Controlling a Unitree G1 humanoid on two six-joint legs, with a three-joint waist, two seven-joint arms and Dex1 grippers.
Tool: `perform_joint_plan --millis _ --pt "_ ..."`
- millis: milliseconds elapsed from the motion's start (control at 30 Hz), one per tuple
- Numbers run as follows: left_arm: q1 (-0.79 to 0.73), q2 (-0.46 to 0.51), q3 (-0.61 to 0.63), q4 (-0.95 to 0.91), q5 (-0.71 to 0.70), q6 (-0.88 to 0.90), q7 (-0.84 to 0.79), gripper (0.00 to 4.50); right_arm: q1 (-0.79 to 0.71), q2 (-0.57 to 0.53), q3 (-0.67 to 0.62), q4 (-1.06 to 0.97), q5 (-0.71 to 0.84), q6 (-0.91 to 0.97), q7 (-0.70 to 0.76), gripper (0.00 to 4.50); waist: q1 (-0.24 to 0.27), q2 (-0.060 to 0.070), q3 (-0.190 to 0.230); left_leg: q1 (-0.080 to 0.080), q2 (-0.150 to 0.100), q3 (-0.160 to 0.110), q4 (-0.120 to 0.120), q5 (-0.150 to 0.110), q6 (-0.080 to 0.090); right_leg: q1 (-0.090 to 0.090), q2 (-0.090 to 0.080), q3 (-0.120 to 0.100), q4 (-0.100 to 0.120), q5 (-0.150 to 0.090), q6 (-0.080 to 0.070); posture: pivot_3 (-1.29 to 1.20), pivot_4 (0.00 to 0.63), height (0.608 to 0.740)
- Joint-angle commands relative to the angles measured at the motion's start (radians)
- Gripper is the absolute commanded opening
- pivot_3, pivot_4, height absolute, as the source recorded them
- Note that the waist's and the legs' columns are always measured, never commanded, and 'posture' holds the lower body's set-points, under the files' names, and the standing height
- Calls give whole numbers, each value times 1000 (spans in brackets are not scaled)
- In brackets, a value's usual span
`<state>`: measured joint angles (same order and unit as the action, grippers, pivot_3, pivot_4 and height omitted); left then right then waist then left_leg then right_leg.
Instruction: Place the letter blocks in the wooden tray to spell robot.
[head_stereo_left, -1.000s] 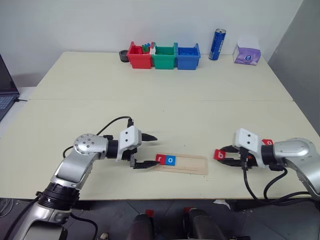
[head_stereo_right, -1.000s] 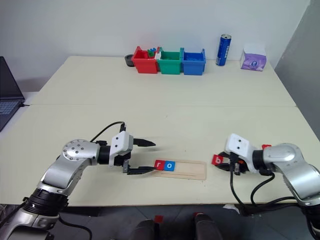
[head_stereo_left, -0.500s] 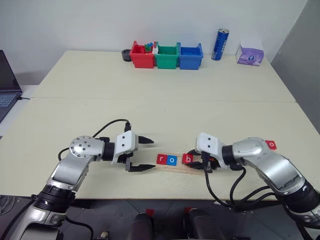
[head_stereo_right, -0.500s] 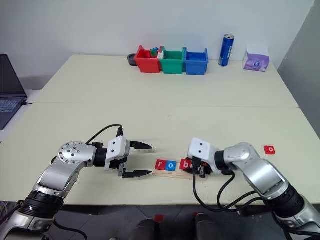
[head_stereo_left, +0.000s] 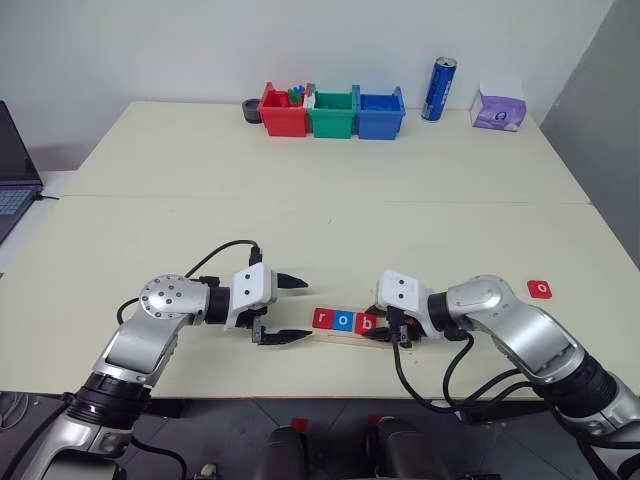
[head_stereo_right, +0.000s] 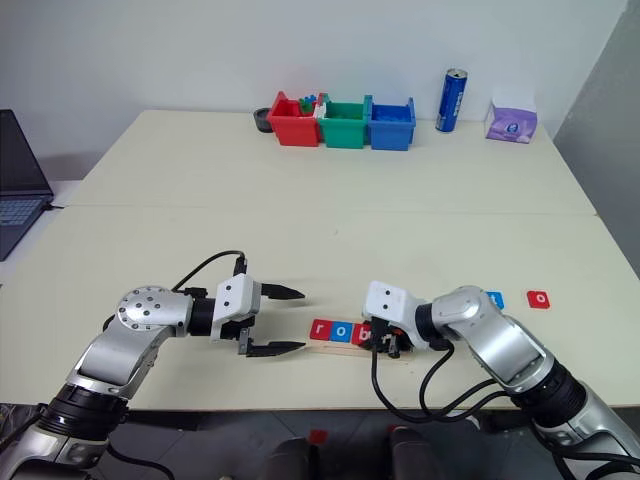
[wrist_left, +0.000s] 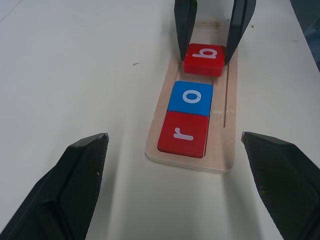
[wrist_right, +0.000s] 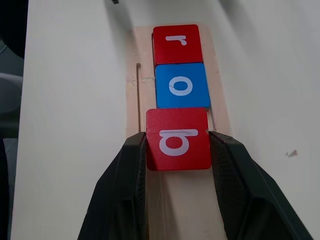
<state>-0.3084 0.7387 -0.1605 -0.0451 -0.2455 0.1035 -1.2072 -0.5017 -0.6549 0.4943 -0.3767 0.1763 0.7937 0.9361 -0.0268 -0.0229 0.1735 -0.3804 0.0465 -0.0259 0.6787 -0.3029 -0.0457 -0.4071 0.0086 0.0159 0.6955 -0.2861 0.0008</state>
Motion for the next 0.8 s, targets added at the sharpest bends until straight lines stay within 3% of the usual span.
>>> perform_joint_plan --millis 33,100,400,633,733,800 --pt "1 -1 16 -36 -2 -13 10 4500 -26 10 -4 -1 -11 -4 -3 1462 0 0 0 0 0 0 0 0 0 0 0 0 0 0 0 0 150 740" --pt "1 -1 17 -37 -3 -12 10 4500 -31 18 -3 8 -13 -1 -7 1462 0 0 0 0 0 0 0 0 0 0 0 0 0 0 0 0 150 740" --pt "-2 -2 15 -39 -2 -11 19 4500 -42 23 -22 0 -2 10 10 4470 0 0 0 0 0 0 0 0 0 0 0 0 0 0 0 0 150 740" --pt "6 1 24 -42 -8 -2 28 4500 -5 27 -173 -135 108 111 -24 4470 0 0 0 0 0 0 0 0 0 0 0 0 0 0 0 0 150 740" --pt "8 2 29 -45 -15 6 29 4500 53 2 -193 -163 86 83 -63 3858 2 0 0 0 0 0 0 0 0 0 0 0 0 0 0 0 150 740" --pt "8 3 28 -45 -15 7 28 4500 84 -19 -190 -166 63 55 -81 3207 1 0 0 0 0 0 0 0 0 0 0 0 0 0 0 0 150 740"
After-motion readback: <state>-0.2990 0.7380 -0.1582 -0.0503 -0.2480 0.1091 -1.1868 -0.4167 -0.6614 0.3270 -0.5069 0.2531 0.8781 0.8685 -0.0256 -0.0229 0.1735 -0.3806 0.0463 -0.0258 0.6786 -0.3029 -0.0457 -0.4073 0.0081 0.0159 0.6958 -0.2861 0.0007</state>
